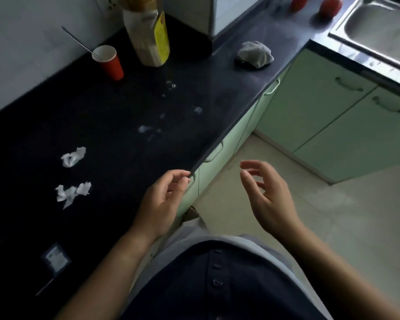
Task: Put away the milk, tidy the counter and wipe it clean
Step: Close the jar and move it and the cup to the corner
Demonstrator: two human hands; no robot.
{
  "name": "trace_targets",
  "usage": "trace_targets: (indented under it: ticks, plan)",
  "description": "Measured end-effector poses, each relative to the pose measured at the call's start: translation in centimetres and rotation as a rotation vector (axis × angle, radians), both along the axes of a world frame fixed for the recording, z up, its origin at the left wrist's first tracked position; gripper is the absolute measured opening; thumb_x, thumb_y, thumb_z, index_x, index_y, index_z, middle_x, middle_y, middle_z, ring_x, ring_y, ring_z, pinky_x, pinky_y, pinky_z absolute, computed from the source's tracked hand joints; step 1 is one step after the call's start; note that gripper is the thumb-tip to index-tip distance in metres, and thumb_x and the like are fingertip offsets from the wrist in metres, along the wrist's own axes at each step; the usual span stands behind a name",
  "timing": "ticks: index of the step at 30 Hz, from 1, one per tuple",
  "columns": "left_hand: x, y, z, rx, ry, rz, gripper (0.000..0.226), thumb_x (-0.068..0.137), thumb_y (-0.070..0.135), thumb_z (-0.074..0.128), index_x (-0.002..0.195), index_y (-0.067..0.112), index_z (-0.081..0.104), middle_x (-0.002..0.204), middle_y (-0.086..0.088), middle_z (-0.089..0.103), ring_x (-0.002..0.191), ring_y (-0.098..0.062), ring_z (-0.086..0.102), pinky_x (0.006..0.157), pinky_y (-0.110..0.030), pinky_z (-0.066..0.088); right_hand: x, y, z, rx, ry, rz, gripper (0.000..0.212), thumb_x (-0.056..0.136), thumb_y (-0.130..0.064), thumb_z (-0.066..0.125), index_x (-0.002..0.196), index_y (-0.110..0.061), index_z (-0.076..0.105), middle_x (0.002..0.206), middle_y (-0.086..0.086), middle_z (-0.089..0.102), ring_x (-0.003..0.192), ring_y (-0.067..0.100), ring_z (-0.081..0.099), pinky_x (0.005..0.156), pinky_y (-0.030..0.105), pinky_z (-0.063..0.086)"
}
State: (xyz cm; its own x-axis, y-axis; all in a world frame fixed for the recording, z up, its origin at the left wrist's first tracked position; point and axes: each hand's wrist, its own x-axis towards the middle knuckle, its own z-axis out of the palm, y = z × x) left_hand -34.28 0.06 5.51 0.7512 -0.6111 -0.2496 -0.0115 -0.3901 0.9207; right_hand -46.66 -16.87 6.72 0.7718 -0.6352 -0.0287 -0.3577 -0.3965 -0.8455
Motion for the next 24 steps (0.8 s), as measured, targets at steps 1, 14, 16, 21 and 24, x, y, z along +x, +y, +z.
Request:
trace_targets:
  ticks: [1,14,16,21,24]
  plan:
    - [2.0,-0.6,0.1,0.009,-0.014,0.010,0.023,0.086,0.048,0.046,0.102,0.038,0.060,0.098,0.016,0.067,0.096,0.002,0.060,0.078,-0.011,0.046,2.4,-0.7,0.3,-0.009,-0.004,0.016,0.031,0.090,-0.044,0.044,0.112,-0.025,0.055,0.111,-0.009,0.059,0.102,0.002,0.055,0.086,0.030,0.049]
    - [27.4,-4.5,-2.9,0.482,-0.307,0.080,0.035,0.093,0.043,0.046,0.117,0.020,0.057,0.114,0.004,0.057,0.104,-0.015,0.056,0.084,-0.033,0.046,28.4,-7.1,1.7,-0.163,-0.029,0.272,0.030,0.091,-0.037,0.053,0.114,-0.018,0.056,0.106,-0.011,0.052,0.099,0.009,0.056,0.083,0.030,0.049]
    - [29.8,-5.4,-4.0,0.554,-0.317,0.096,0.037,0.093,0.043,0.045,0.118,0.019,0.056,0.117,0.001,0.056,0.106,-0.017,0.055,0.084,-0.035,0.046,32.0,-8.3,1.8,-0.199,-0.043,0.318,0.031,0.091,-0.036,0.054,0.114,-0.016,0.057,0.106,-0.011,0.052,0.100,0.008,0.054,0.083,0.025,0.046]
    - [33.5,-7.5,-7.0,0.713,-0.347,0.175,0.040,0.092,0.041,0.046,0.122,0.015,0.054,0.128,-0.005,0.052,0.113,-0.025,0.052,0.087,-0.042,0.047,41.2,-11.6,2.2,-0.276,-0.143,0.381,0.034,0.086,-0.032,0.056,0.112,-0.009,0.057,0.112,0.003,0.057,0.101,0.018,0.055,0.082,0.030,0.046]
    - [34.6,-8.0,-8.8,0.808,-0.390,0.204,0.047,0.092,0.039,0.049,0.131,0.013,0.048,0.139,-0.007,0.045,0.124,-0.028,0.045,0.094,-0.043,0.043,46.2,-13.2,2.9,-0.331,-0.207,0.422,0.035,0.085,-0.029,0.056,0.114,-0.010,0.055,0.115,0.006,0.054,0.103,0.020,0.052,0.080,0.022,0.039]
